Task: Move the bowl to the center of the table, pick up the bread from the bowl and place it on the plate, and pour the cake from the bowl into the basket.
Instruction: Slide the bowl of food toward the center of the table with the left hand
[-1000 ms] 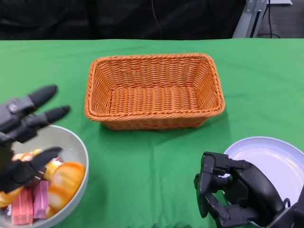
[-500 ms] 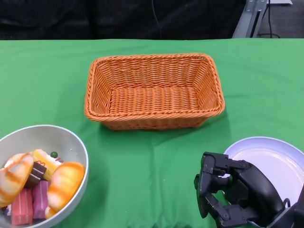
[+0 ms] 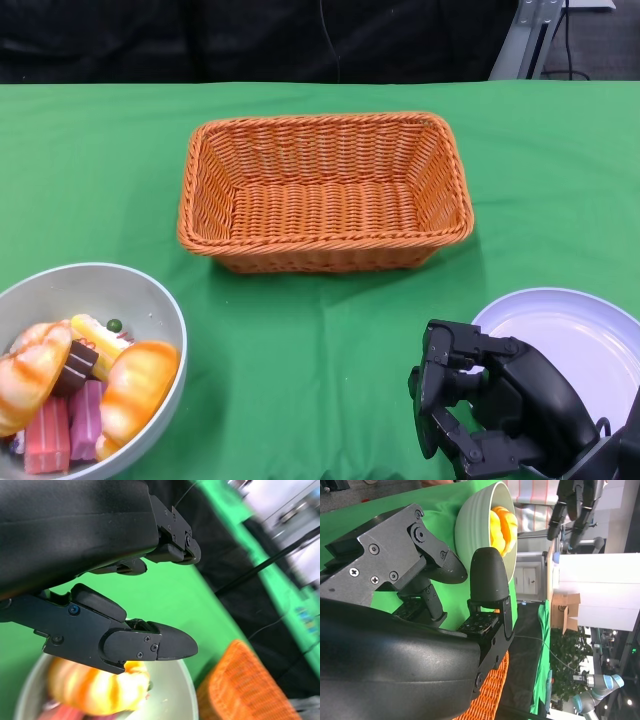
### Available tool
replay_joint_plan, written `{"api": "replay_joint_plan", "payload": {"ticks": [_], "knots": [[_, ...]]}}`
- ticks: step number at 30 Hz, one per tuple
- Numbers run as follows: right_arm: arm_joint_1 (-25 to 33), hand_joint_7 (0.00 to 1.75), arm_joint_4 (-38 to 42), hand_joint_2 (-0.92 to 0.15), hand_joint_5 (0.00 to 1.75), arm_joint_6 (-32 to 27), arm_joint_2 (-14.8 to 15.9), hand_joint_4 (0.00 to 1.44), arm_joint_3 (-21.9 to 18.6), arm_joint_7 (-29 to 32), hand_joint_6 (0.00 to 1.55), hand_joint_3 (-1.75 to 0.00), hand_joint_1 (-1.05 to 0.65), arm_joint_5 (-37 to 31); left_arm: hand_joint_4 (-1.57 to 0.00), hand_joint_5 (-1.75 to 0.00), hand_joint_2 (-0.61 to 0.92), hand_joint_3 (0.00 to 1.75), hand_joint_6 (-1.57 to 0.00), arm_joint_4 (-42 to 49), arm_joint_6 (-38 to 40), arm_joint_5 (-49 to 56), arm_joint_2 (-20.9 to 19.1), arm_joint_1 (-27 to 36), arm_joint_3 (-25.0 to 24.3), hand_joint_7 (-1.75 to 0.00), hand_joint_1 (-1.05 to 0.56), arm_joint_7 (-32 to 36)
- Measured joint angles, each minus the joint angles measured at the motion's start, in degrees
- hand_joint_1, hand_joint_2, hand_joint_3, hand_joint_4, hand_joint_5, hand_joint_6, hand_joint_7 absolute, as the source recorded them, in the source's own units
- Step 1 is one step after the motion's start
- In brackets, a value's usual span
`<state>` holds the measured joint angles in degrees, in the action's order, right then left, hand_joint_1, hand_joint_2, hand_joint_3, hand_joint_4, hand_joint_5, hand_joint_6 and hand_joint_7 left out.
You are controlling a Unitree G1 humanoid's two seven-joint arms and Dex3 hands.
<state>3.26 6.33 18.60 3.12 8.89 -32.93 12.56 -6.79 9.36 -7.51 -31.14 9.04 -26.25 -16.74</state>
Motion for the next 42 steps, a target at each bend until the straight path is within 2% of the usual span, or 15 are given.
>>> {"api": "replay_joint_plan", "payload": {"ticks": [7, 14, 22, 26, 32, 36, 42], "knots": [[-0.08, 1.54, 0.59, -0.53, 1.75, 0.34, -0.08, 0.8, 0.0, -0.03, 0.66, -1.22, -0.08, -0.01, -0.23, 0.0, 0.92, 0.5, -0.23, 0.34, 2.16, 3.05, -1.66, 0.41, 2.27, 0.0, -0.6, -0.96], [-0.08, 1.54, 0.6, -0.53, 1.75, 0.35, -0.09, 0.79, 0.0, -0.06, 0.66, -1.22, -0.09, -0.01, -0.13, 0.0, 0.92, 0.54, -0.12, 2.62, 11.43, 3.25, -5.84, 0.29, 6.35, 0.0, -0.65, -7.19], [-0.08, 1.54, 0.59, -0.53, 1.75, 0.35, -0.09, 0.79, 0.01, 0.03, 0.65, -1.23, -0.08, -0.06, -0.11, 0.0, 0.92, 0.55, -0.1, 0.59, 17.38, 2.91, -8.68, -0.1, 8.09, 0.0, -0.68, -11.76], [-0.07, 1.54, 0.55, -0.52, 1.75, 0.33, -0.11, 0.8, 0.04, 0.07, 0.66, -1.24, -0.08, -0.06, -0.15, -0.02, 0.92, 0.54, -0.11, -2.2, 22.22, 0.87, -9.12, -0.35, 8.61, 0.0, -0.63, -14.1], [-0.07, 1.54, 0.54, -0.53, 1.75, 0.31, -0.12, 0.79, 0.07, 0.06, 0.65, -1.23, -0.08, -0.03, -0.16, -0.02, 0.92, 0.53, -0.1, -4.26, 26.35, -1.52, -9.52, -0.97, 8.6, 0.0, -0.64, -15.87], [-0.07, 1.54, 0.55, -0.53, 1.75, 0.34, -0.14, 0.8, 0.07, -0.02, 0.65, -1.22, -0.08, -0.03, -0.16, -0.02, 0.92, 0.53, -0.1, -5.53, 27.3, -2.79, -9.52, -1.02, 8.41, 0.0, -0.61, -16.49], [-0.07, 1.54, 0.64, -0.54, 1.75, 0.64, -0.25, 0.8, 0.08, -0.06, 0.65, -1.21, -0.08, -0.04, -0.26, -0.06, 0.92, 0.52, -0.13, -8.44, 27.66, -3.35, -9.53, -0.69, 8.24, -0.02, -0.59, -16.71]]}}
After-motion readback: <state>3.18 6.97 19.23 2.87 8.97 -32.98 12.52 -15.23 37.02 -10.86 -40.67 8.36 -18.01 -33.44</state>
